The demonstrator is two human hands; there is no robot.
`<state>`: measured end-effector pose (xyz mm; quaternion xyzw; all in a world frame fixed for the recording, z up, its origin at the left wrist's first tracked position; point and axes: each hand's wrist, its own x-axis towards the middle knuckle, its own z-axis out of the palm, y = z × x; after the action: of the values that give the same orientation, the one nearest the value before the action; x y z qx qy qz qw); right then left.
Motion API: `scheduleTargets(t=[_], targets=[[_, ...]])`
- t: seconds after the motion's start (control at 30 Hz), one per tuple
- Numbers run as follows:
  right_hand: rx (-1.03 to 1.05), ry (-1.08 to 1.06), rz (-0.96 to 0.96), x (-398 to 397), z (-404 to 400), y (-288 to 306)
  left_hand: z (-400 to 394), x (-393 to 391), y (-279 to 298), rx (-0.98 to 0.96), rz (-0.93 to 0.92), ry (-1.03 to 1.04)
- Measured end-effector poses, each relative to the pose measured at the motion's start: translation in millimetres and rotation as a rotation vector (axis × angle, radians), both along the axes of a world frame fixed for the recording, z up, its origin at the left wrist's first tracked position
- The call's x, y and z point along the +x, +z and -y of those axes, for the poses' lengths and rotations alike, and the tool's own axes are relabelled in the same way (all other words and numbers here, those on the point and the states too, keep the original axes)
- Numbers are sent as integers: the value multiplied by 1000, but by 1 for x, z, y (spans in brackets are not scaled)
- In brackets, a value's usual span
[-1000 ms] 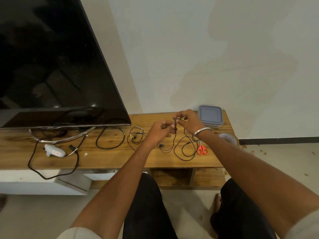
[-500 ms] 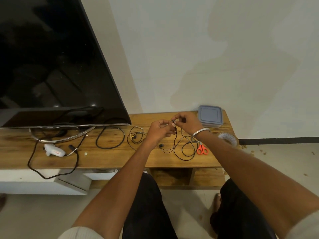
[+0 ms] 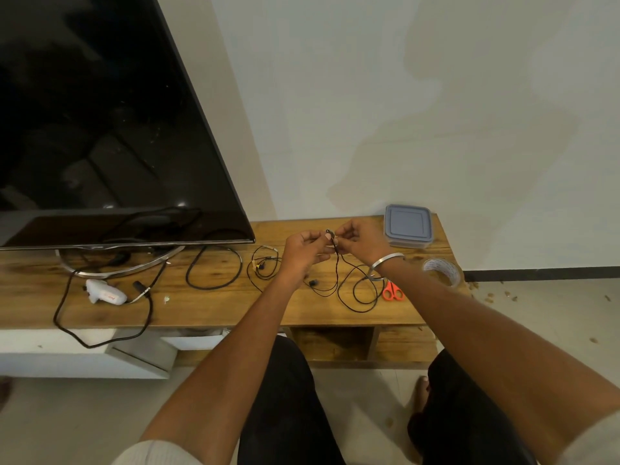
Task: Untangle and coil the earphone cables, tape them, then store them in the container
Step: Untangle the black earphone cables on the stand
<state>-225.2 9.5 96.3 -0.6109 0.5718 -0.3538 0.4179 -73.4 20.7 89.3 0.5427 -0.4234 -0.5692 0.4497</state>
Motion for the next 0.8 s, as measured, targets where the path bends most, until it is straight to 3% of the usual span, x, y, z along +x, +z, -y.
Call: scheduleTargets(t=[0.37,0.6,0.8], targets=[[-34,19,-108,0,-2,3,-1,4,0,-43,21,-35],[41,25,16,-1,-2,5,-1,9,-1,-65,91,-74],[53,45,-37,-1,-2,7,-3,10,-1,-23,58,-101]])
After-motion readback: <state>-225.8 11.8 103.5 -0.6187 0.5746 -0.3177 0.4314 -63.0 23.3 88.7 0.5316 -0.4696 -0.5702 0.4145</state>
